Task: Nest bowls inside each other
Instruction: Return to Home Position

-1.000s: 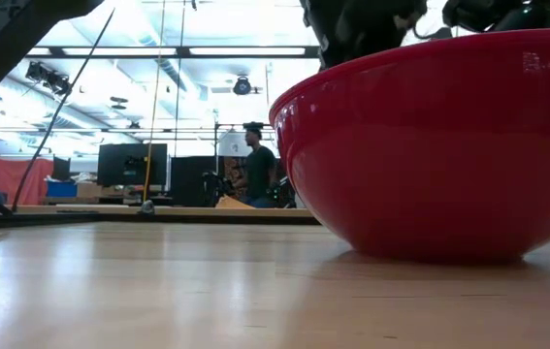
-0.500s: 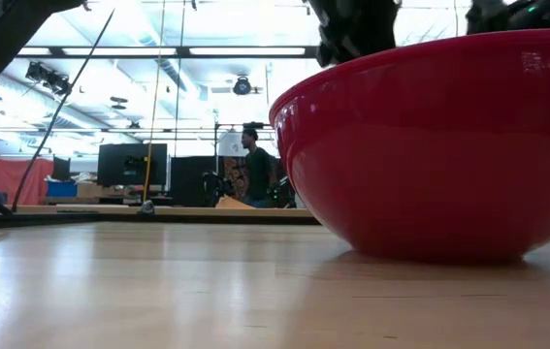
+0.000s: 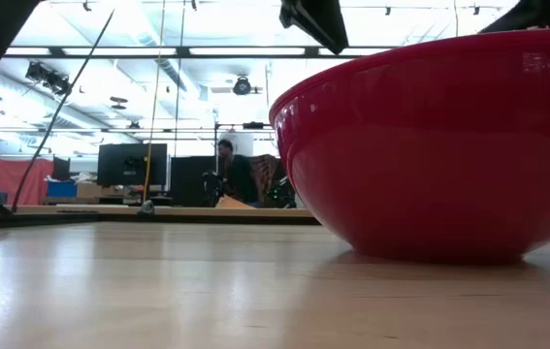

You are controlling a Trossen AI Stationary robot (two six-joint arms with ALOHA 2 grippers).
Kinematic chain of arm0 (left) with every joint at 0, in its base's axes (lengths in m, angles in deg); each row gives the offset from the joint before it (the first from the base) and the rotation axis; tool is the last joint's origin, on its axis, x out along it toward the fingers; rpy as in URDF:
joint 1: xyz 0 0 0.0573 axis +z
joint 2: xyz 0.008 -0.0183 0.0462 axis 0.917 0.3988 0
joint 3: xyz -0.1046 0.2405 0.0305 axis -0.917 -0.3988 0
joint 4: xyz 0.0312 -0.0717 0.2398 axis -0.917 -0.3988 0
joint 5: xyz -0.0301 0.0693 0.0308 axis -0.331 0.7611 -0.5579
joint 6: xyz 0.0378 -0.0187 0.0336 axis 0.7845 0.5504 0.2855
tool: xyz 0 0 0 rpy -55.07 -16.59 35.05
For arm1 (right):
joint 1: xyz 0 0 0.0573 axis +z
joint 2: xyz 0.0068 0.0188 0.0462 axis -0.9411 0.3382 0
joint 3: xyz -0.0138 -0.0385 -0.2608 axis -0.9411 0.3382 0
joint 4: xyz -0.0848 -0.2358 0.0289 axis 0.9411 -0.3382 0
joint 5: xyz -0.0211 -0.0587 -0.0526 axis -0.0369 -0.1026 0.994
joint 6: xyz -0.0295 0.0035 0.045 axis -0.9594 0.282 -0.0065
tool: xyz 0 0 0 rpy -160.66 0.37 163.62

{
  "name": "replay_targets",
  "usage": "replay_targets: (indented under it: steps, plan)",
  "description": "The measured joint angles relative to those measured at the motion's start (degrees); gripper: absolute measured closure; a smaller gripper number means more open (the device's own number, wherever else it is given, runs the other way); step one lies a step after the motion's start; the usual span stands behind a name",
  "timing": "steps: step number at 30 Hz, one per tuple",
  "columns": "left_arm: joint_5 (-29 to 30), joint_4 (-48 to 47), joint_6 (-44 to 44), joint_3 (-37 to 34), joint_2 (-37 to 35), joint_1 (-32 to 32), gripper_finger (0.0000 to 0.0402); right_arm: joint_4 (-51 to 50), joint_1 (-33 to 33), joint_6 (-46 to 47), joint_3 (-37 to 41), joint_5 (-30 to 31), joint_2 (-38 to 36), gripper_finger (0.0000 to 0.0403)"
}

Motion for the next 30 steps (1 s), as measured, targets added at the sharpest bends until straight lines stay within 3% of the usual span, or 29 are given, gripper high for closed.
replay_targets:
  steps: [6,12,17,30]
  plan:
    - [-5.7,7.4,1.1,-3.6,-1.0,2.1,0.0287,4.7,0.0,7.4,10.1,-3.0,-8.7,0.0213]
    - [-7.3,18.8,-2.7,-19.5,-7.4,2.3,0.0287,15.6,0.1,12.2,17.6,-5.0,-7.8,0.0213]
    - [-6.1,30.5,-12.1,-38.9,-21.4,2.5,0.0287,27.1,0.1,16.9,22.6,-3.9,-8.3,0.0213]
    - [2.6,51.7,-33.4,-83.5,-60.0,2.5,0.0287,29.2,0.1,22.1,31.3,5.6,-8.0,0.0213]
